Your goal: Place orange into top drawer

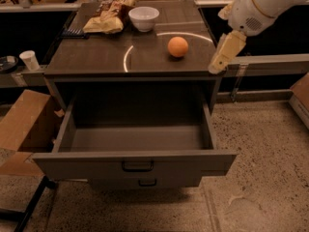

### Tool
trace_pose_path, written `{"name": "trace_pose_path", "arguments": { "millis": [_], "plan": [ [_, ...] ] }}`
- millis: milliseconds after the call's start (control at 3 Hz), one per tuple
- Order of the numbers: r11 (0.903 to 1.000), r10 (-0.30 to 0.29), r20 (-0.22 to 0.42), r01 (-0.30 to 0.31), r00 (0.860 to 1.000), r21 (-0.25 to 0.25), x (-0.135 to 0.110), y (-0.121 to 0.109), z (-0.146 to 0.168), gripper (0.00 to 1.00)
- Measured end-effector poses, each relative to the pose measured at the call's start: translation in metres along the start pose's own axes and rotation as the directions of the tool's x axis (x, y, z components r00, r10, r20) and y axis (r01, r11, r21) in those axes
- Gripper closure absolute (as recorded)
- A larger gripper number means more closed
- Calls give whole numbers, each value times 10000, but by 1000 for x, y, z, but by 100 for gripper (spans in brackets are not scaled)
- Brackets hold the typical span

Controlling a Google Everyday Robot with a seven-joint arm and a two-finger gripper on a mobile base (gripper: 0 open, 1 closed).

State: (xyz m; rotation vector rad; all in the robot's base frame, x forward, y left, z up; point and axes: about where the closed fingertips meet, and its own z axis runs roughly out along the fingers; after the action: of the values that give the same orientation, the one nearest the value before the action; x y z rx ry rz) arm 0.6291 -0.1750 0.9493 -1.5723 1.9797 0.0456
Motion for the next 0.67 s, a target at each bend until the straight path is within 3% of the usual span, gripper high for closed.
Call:
{"name": "trace_pose_path", "arguments": {
  "millis": [333, 667],
  "plan": [
    [9993, 344, 859, -352, 9957, 79, -19, -36, 36, 0],
    [9964, 847, 1564, -822, 9841, -226, -31, -59, 76, 0]
  ]
}}
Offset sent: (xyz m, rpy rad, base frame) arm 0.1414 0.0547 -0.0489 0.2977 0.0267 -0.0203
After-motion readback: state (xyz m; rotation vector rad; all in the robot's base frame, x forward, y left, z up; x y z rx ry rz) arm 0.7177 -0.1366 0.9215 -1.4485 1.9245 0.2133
